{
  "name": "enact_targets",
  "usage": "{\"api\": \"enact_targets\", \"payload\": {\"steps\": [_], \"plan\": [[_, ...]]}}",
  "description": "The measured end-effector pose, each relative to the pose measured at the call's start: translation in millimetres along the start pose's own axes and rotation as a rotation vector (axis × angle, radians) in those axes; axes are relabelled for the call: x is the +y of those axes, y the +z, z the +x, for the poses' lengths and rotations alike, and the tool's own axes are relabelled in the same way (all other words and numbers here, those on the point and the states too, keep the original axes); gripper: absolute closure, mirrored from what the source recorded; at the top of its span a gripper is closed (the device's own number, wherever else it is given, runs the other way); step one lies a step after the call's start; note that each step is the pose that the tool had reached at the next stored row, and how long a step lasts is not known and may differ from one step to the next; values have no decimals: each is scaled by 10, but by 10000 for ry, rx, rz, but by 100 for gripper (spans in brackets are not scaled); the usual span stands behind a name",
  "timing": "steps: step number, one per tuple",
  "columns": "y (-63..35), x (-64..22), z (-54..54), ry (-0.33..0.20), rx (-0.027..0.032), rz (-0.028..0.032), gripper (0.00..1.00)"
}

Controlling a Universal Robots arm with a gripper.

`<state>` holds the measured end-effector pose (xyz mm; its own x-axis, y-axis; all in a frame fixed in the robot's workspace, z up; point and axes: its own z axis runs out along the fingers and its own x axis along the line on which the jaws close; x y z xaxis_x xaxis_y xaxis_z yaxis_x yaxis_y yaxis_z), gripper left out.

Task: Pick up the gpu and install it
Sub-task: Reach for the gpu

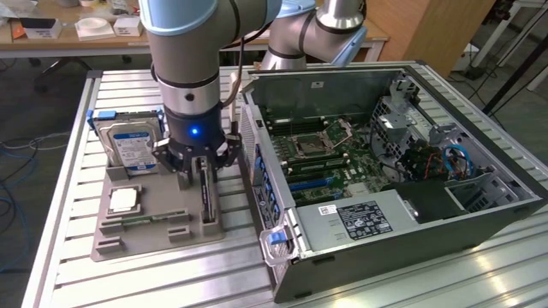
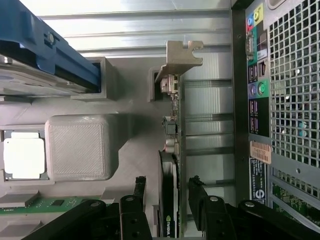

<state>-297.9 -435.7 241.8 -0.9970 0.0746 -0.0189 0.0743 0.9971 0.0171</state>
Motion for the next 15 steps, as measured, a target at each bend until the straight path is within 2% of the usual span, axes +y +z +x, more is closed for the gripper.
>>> {"api": "enact_targets", "payload": {"steps": [10,15], "plan": [[27,-3,-7,0,-1,0,53],[38,-59,-11,0,-1,-1,53]]}}
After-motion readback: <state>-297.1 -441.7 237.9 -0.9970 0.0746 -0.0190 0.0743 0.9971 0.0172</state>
